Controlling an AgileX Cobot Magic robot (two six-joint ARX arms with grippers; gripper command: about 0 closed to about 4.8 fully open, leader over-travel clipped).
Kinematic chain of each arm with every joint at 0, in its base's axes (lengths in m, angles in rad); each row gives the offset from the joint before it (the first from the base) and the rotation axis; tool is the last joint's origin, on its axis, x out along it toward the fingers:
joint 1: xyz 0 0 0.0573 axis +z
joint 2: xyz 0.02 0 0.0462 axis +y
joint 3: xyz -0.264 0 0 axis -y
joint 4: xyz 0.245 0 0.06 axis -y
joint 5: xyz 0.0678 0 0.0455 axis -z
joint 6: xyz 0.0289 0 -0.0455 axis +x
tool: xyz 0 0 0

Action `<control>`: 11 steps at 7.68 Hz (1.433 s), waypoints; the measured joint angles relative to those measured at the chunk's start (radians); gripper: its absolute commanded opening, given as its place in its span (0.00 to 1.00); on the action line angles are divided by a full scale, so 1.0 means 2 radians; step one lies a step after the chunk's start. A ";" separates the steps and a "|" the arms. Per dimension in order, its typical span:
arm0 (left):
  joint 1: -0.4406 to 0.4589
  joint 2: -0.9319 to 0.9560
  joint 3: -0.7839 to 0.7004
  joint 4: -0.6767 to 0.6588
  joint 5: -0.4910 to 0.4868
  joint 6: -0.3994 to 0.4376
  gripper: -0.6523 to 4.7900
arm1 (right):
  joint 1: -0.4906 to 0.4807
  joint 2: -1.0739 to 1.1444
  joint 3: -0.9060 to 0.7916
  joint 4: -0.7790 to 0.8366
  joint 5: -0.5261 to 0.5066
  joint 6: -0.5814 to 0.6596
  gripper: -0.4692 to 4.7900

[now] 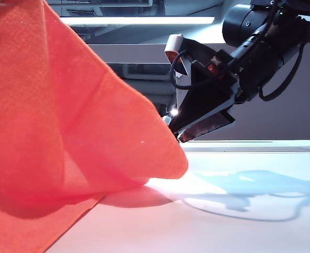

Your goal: Pick up the cloth from the table and use it to cover the mirror.

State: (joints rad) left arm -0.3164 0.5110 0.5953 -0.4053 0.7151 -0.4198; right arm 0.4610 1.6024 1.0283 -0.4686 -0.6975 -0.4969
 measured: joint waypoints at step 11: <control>0.000 0.000 0.000 0.026 0.000 -0.012 0.11 | 0.043 0.036 -0.001 -0.085 0.016 -0.131 0.67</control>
State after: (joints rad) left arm -0.3164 0.5117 0.5953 -0.3538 0.7155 -0.4435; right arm 0.5476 1.6753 1.0271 -0.6395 -0.6655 -0.7597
